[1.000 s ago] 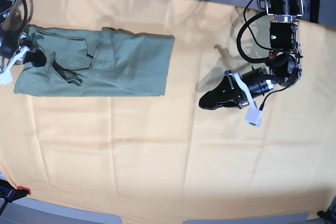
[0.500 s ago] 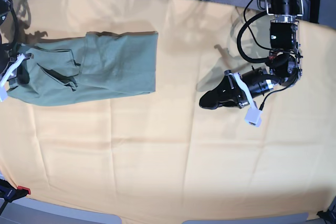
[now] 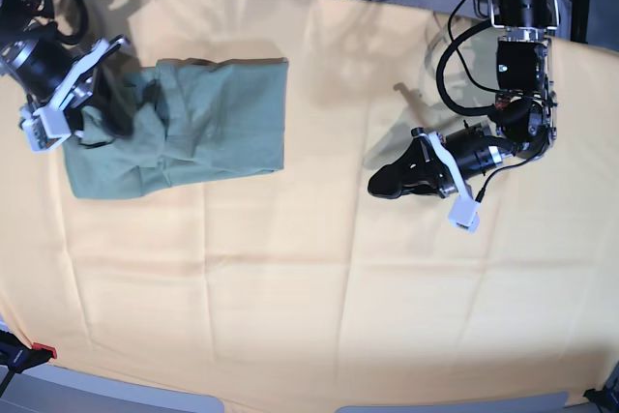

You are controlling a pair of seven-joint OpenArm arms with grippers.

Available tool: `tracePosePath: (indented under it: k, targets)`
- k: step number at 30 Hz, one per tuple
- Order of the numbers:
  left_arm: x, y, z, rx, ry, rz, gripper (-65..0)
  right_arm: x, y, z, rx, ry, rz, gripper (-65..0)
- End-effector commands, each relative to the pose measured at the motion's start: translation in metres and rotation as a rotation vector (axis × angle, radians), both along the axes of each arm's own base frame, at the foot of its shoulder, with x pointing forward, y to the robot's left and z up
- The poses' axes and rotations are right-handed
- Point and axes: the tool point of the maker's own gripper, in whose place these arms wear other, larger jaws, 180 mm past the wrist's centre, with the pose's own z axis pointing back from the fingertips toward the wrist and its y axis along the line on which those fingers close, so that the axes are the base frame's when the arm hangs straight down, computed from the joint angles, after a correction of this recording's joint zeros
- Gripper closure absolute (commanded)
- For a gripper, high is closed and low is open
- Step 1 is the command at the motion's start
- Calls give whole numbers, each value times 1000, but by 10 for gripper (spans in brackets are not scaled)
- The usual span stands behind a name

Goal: Fold the T-shirt properly
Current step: 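Lift the strip end with the right gripper and fold it over the bundle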

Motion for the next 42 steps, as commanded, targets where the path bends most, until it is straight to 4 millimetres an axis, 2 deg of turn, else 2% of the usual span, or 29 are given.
tracePosePath:
  k: [1,5,10,18,21,22,26,27,31,36,42]
  targets:
    - [6,0,18,-31,-53,1,0,2,8,12,36,-55,22,0]
    - [6,0,18,-31,-52,1,0,2,35,10,119,-52,63,0]
    - [6,0,19,-39,-53,1,0,-1,75,-8,100,8,174,0]
    - [2,0,14,-38,-37,2,0,-4,118,-27,14,30,287,0]
    - [-3,0,9,-40,-22,4,0,-4,129,-28,-1,9,308,0]
    - [-3,0,8,-41,-19,4,0,-4,133,-25,13,-6,316,-31]
    - [-3,0,8,-40,-19,4,0,-7,154,-12,87,-55,369,-348]
    - [-3,0,8,-39,-19,3,0,-10,160,-11,96,-56,390,-387]
    - [-3,1,7,-36,-18,2,0,-20,184,-9,107,-60,475,-394]
    - [-2,1,9,-36,-23,4,0,-12,189,-1,82,-102,500,-394]
    - [-3,16,9,6,-20,-1,0,17,167,9,10,-180,407,-369]
